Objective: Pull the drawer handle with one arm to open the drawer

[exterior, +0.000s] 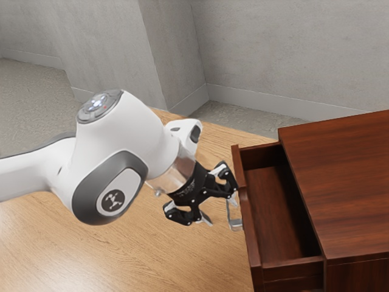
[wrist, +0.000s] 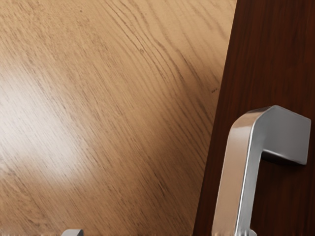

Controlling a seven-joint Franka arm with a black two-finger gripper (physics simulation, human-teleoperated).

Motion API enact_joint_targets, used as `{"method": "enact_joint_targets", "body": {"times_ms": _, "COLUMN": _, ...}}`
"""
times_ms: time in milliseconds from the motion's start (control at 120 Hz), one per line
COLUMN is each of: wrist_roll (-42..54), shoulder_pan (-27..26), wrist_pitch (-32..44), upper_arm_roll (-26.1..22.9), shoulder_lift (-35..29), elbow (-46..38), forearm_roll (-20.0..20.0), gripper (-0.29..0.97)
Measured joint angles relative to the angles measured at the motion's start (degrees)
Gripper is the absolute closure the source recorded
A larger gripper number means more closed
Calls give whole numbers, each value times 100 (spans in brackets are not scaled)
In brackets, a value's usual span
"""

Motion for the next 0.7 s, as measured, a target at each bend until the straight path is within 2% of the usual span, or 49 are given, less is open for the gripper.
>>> {"method": "enact_joint_targets", "body": {"times_ms": 700, "wrist_roll": 2, "shoulder_pan": -2, "wrist_pitch": -5, "upper_arm_roll": 260, "shoulder_lift": -536, "elbow": -516, "forearm_roll": -31, "gripper": 33}}
